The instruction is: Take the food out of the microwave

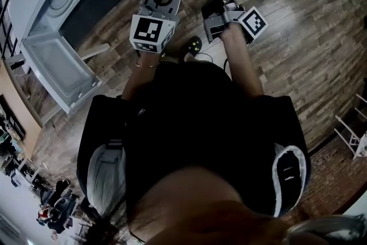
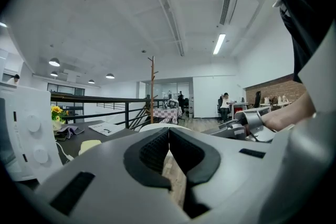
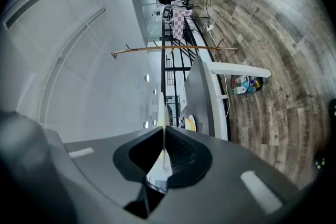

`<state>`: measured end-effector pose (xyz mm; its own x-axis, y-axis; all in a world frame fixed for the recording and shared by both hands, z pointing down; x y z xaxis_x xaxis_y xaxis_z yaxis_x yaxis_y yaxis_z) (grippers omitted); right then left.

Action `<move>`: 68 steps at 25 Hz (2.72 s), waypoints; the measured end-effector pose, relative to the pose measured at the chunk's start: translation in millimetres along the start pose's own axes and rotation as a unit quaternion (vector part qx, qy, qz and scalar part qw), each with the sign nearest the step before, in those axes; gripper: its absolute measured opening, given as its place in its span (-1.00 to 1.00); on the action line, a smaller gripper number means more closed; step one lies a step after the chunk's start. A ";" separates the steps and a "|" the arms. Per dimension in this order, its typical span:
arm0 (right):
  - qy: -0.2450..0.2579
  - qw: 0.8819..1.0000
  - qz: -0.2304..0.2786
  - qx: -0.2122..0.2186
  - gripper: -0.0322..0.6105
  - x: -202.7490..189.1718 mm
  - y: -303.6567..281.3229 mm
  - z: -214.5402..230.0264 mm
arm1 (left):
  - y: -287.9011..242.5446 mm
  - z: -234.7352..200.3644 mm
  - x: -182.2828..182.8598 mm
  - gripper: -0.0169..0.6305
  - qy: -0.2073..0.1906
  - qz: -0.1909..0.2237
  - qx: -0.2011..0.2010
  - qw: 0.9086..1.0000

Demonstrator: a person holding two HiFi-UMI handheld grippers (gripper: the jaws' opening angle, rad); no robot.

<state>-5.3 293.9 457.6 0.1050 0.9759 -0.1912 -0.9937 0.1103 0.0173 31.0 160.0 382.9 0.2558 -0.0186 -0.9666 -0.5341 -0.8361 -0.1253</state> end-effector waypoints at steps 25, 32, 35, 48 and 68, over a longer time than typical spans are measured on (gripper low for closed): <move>-0.013 0.999 0.032 -0.004 -0.86 36.0 -21.5 4.6 | -55.4 -9.7 19.1 -0.92 0.001 -0.009 -0.026 1.000; -0.010 0.999 0.041 -0.012 -0.86 35.8 -42.8 4.3 | -72.3 -31.5 22.9 -0.92 0.004 -0.015 -0.042 0.999; -0.008 0.999 0.047 -0.019 -0.86 35.9 -48.1 4.9 | -81.7 -36.6 22.0 -0.92 0.007 -0.017 -0.054 0.998; 0.006 0.996 0.075 -0.047 -0.86 48.7 -72.7 11.4 | -115.8 -68.6 27.8 -0.92 0.024 -0.019 -0.079 0.996; 0.013 0.998 0.053 -0.040 -0.86 46.6 -134.4 5.9 | -134.2 -127.2 45.6 -0.92 0.025 -0.008 -0.050 0.998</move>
<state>133.4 325.7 452.2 -0.0004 0.9759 -0.2183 -0.9991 -0.0094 -0.0403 216.8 201.6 384.1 0.3052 -0.0313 -0.9518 -0.4472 -0.8871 -0.1142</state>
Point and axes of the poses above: the fingertips, and each gripper's own axes: y backward along the fingers, z to its right, x out of its top, the point moved 3 cm from there along y, backward along the fingers, and after that the axes turned 12 degrees about y, right-handed, at the moved point
